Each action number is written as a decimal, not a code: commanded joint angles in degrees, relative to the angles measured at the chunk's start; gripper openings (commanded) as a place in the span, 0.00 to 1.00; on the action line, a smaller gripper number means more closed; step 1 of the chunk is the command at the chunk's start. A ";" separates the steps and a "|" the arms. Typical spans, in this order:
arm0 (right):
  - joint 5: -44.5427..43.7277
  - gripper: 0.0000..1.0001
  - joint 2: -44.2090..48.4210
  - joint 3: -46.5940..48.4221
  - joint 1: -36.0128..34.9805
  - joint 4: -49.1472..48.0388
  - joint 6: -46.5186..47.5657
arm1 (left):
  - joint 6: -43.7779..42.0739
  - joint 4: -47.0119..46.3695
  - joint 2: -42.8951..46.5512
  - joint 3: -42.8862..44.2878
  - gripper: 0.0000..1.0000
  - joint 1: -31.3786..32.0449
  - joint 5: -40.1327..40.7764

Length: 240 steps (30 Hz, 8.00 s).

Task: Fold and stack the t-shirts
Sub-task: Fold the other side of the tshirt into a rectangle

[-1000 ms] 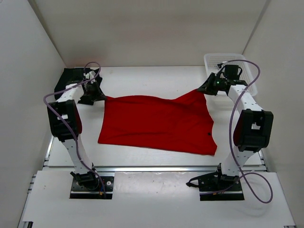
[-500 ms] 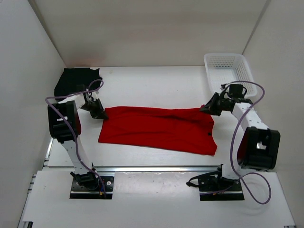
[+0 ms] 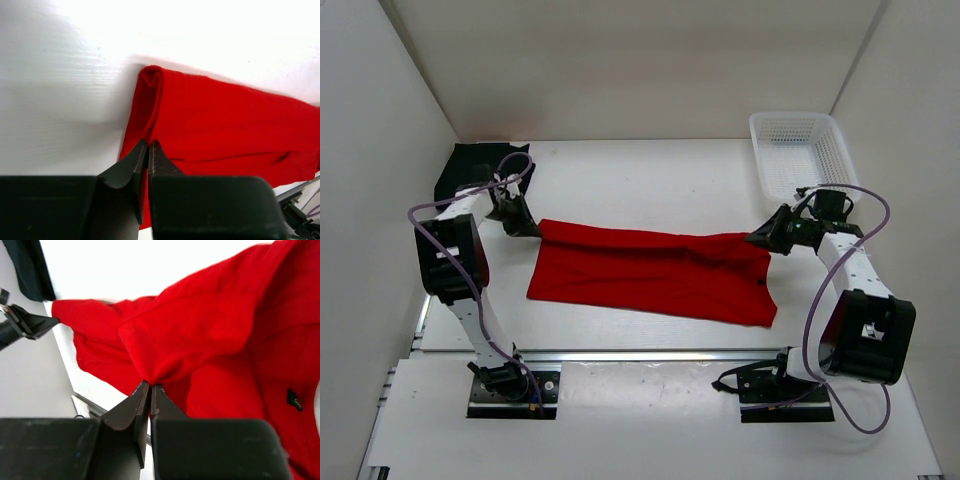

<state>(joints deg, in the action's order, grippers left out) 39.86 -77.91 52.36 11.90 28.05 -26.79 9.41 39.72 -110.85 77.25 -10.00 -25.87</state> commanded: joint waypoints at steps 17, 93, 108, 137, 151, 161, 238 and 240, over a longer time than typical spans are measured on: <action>6.02 0.00 5.93 -11.58 1.55 -2.48 -4.15 | -3.87 3.34 0.72 -3.25 0.00 -0.99 3.36; 8.84 0.00 -6.29 -12.46 -2.85 -39.66 -31.06 | -4.42 -55.11 6.69 -13.17 0.42 55.89 -4.90; 5.67 0.07 -3.55 -15.02 -2.06 -39.92 -33.95 | -15.13 -44.91 6.70 -13.62 0.52 56.76 11.88; -4.18 0.37 -0.05 -9.54 -15.50 -10.29 -13.45 | -19.25 -39.81 7.75 -15.64 0.60 51.31 15.93; -9.09 0.39 -6.55 -11.75 -13.75 -21.29 -14.70 | -18.28 -39.81 8.90 -16.61 0.60 51.48 16.82; -10.24 0.40 -12.26 -7.62 -13.58 -20.74 -13.82 | -17.85 -39.72 9.51 -16.79 0.60 51.31 17.43; -14.98 0.25 12.80 -19.23 -10.49 -4.76 -12.77 | -24.53 -39.02 12.85 -17.14 0.70 66.17 19.09; -15.68 0.25 10.24 -18.26 -11.02 -5.55 -9.70 | -23.82 -41.04 12.59 -16.88 0.70 66.51 19.28</action>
<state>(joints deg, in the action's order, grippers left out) 29.02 -65.04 31.97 1.80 22.81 -42.52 -16.84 3.25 -99.63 60.55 57.60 -9.82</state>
